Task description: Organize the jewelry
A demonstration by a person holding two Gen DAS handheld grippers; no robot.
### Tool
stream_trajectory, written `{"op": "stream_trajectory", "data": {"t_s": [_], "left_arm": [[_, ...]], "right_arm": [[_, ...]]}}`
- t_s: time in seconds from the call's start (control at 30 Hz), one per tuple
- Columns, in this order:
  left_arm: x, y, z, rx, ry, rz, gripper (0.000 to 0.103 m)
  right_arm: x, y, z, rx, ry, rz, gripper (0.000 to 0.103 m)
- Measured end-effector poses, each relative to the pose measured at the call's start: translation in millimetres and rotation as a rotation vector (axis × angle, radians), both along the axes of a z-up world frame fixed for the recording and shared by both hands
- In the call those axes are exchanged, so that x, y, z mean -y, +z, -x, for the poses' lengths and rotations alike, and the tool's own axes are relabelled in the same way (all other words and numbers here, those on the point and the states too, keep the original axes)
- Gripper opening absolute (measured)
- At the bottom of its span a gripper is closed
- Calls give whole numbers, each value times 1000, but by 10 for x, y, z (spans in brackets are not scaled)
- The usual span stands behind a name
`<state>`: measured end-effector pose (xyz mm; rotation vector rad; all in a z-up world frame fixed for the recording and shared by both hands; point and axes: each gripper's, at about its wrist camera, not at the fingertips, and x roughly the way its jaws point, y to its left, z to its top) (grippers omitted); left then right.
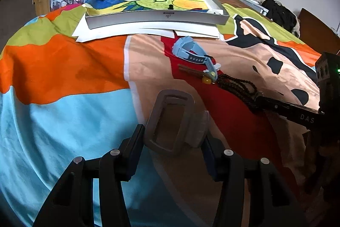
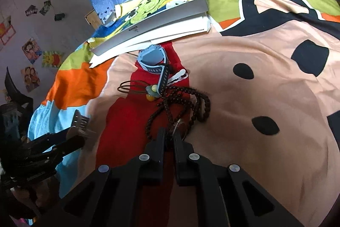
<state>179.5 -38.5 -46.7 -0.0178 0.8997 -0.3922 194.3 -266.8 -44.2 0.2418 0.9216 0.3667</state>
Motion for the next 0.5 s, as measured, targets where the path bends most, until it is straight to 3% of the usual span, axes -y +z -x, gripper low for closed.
{"op": "stream_trajectory", "data": {"t_s": [0.5], "left_arm": [[145,88,47,-3,-22,18,46]], "right_arm": [[-3,215,136,84,16,-9,4]]}}
